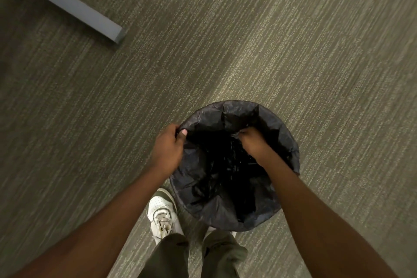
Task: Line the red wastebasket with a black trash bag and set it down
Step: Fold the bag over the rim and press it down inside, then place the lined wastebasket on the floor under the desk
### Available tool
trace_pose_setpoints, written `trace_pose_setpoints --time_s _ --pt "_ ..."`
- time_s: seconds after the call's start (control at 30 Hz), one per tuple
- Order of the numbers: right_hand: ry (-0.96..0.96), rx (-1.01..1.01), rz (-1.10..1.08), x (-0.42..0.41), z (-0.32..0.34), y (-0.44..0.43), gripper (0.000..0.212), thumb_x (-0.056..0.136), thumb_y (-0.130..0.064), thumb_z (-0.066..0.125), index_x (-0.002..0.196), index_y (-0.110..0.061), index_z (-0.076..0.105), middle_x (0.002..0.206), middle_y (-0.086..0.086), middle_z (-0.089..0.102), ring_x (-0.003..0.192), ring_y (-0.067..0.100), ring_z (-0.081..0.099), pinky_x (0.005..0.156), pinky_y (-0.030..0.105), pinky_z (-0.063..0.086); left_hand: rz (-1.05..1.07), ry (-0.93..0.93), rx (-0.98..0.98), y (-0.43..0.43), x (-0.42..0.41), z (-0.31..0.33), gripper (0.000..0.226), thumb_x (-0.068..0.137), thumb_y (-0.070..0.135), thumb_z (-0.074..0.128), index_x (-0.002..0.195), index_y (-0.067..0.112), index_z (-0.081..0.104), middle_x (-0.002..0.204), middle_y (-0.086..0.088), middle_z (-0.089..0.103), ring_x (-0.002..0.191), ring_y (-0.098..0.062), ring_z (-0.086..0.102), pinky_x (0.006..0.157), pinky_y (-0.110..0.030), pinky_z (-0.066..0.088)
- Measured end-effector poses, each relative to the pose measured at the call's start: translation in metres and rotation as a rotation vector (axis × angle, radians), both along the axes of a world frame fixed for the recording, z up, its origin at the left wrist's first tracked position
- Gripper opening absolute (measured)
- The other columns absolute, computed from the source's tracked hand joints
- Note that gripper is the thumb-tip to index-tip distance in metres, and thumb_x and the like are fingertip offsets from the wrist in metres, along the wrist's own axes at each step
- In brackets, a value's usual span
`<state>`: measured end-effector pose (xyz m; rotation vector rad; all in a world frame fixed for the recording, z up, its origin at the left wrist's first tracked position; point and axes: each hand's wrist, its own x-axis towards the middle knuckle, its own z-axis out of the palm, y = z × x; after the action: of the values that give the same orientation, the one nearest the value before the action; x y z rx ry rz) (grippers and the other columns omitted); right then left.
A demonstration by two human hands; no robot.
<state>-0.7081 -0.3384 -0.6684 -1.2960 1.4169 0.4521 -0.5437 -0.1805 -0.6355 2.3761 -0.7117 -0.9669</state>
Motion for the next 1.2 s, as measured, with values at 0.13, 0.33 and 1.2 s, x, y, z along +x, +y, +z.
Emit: trace_pose_setpoints --time_s 0.13,0.33,1.2 --pt "-0.123 -0.276 0.122 -0.022 0.049 0.029 0.022 0.092 -0.016 0.050 0.106 -0.010 0.066 0.097 0.005 0.067 0.091 0.017 0.059 0.081 0.028 0.045 0.064 0.020 -0.027 0.006 0.000 0.008 0.037 0.088 0.046 0.053 0.110 0.017 0.057 0.092 0.002 0.063 0.089 -0.019 0.058 0.072 -0.031 0.044" --pt "0.193 -0.898 0.168 -0.086 0.111 0.040 0.035 0.078 -0.012 0.065 0.111 -0.005 0.059 0.106 0.022 0.058 0.095 0.038 0.056 0.079 0.046 0.049 0.100 -0.082 0.166 0.021 -0.012 0.023 0.060 0.079 0.049 0.062 0.124 0.011 0.049 0.125 -0.013 0.057 0.116 -0.032 0.052 0.094 -0.044 0.046" --pt "-0.027 -0.510 0.554 0.047 0.103 0.018 0.040 0.081 -0.005 0.055 0.118 -0.006 0.041 0.090 0.011 0.058 0.086 0.036 0.061 0.071 0.035 0.043 0.299 0.033 0.242 0.089 0.053 0.060 0.071 0.079 0.003 0.059 0.139 0.009 0.021 0.127 -0.025 0.052 0.110 -0.042 0.058 0.092 -0.049 0.049"
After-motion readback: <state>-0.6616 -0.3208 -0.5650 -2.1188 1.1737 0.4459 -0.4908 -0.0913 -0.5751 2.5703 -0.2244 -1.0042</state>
